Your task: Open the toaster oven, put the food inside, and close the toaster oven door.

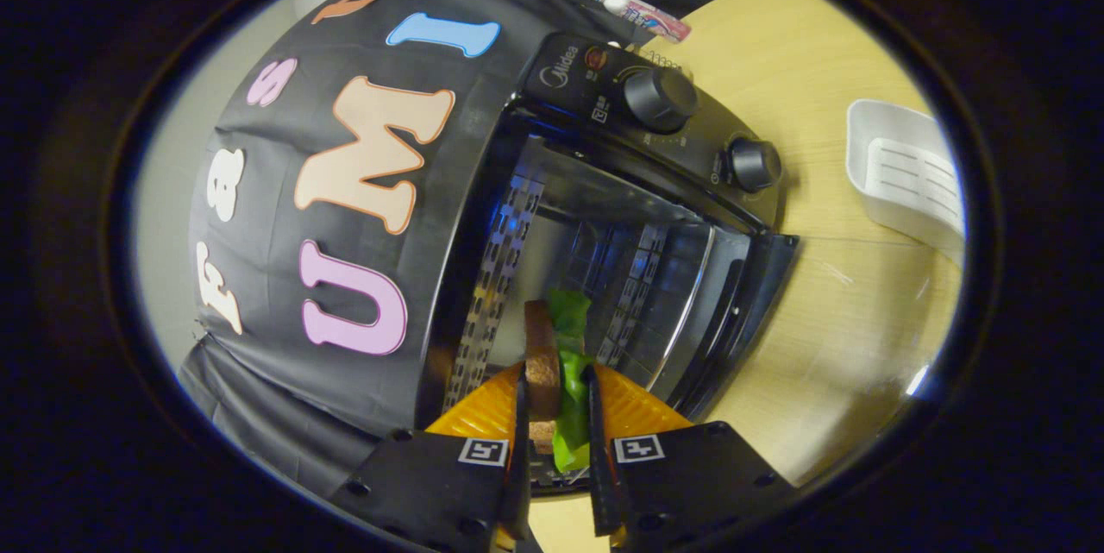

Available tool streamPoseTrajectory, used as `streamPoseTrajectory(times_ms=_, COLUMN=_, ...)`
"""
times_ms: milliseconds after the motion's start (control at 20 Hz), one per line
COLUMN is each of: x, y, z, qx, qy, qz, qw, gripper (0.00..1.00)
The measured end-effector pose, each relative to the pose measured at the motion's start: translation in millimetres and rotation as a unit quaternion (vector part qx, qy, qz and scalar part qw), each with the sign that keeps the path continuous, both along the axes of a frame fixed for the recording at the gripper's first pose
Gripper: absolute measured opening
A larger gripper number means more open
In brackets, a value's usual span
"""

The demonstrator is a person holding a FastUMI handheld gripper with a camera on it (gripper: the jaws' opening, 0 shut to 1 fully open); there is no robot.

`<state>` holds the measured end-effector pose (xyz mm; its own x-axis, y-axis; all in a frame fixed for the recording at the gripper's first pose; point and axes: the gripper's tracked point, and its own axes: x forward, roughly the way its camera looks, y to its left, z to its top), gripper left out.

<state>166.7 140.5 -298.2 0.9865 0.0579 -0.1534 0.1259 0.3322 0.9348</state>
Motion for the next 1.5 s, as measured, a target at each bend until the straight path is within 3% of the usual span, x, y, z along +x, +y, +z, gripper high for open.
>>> streamPoseTrajectory(times_ms=150, x=10, y=-1, z=-6, qx=-0.024, qy=0.012, qz=-0.015, qw=1.000, gripper=0.30)
streamPoseTrajectory(times_ms=450, x=15, y=-25, z=-17, qx=-0.111, qy=0.064, qz=-0.052, qw=0.990, gripper=0.45)
streamPoseTrajectory(times_ms=800, x=-11, y=-70, z=-23, qx=-0.237, qy=0.129, qz=-0.105, qw=0.957, gripper=0.72)
streamPoseTrajectory(times_ms=1150, x=-63, y=-77, z=-22, qx=-0.356, qy=0.172, qz=-0.075, qw=0.916, gripper=1.00)
streamPoseTrajectory(times_ms=1500, x=-126, y=-42, z=-6, qx=-0.470, qy=0.168, qz=0.022, qw=0.866, gripper=1.00)
